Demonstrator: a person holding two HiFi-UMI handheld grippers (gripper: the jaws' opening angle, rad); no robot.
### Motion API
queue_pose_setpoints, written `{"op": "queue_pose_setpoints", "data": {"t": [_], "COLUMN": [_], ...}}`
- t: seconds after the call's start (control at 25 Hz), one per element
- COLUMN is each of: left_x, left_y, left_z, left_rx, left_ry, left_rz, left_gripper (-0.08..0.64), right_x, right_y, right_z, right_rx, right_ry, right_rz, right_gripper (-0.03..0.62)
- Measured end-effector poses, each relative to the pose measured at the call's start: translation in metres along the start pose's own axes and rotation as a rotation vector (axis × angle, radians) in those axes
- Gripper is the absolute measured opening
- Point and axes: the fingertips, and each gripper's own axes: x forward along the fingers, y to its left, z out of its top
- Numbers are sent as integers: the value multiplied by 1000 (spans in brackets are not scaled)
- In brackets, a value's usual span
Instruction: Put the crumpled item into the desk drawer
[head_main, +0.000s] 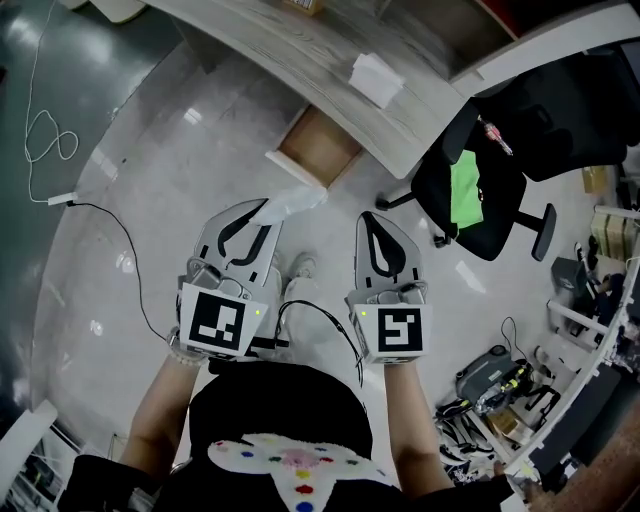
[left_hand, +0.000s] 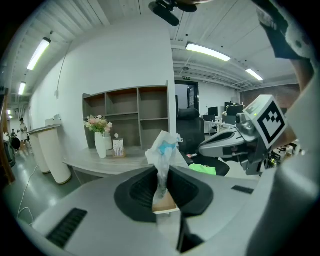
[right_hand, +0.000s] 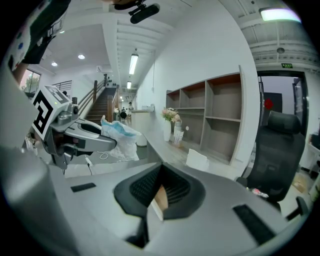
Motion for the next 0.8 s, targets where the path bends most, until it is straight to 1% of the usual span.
{"op": "queue_pose_setpoints", "data": {"t": [0.12, 0.36, 0.64, 0.8], "left_x": [5, 15, 30, 40], "left_y": [1, 5, 5, 8], "left_z": [-9, -28, -54, -71], "left_rx": [0, -25, -23, -44], "left_ry": [15, 27, 58, 77], "left_rz": [-8, 0, -19, -15], "left_gripper": [64, 64, 64, 64], "right_x": [10, 29, 47, 55], "right_y": [-1, 4, 10, 8], "right_z": [-6, -19, -37, -53], "right_rx": [0, -8, 45, 39], "right_ry": [4, 18, 35, 54], "right_rz": [5, 25, 35, 27], "right_gripper": [5, 5, 5, 5]}}
